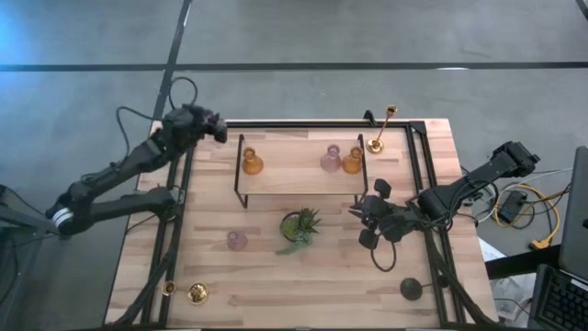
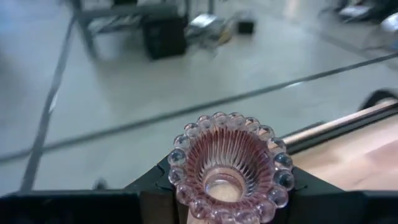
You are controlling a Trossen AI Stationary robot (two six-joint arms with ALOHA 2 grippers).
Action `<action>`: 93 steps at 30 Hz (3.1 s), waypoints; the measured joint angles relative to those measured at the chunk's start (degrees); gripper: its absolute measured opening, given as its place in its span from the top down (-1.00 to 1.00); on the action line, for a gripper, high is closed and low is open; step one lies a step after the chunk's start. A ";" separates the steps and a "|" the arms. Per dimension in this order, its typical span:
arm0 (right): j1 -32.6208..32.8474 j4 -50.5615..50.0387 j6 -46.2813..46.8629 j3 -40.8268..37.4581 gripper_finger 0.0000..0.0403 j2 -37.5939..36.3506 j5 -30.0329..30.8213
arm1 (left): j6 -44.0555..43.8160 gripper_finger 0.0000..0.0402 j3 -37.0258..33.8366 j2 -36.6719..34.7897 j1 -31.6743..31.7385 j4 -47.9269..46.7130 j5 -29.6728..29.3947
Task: Pick & Place candle stick holders
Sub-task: Put the pink glass candle holder on the shelf
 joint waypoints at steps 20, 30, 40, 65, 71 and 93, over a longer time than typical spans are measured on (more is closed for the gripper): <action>0.01 1.07 -0.23 0.00 0.79 0.00 0.00 | 7.02 0.35 19.15 12.29 -10.38 2.39 34.06; 0.01 1.18 -0.18 0.00 0.79 0.00 0.00 | 7.25 0.35 21.62 18.98 -19.12 2.48 32.16; 0.01 1.18 -0.04 0.00 0.79 0.00 0.00 | 7.23 0.35 20.93 24.16 -22.28 1.57 28.53; -0.01 1.11 -0.07 0.00 0.79 0.00 -0.02 | 10.18 0.35 18.29 29.80 -24.91 -0.08 21.34; 0.01 1.11 -0.07 0.00 0.79 0.00 -0.02 | 9.47 0.35 18.29 29.80 -25.20 0.07 20.94; 0.04 1.05 -0.58 -0.01 0.79 0.02 -0.08 | -5.06 0.35 23.38 31.37 -41.95 0.08 -19.39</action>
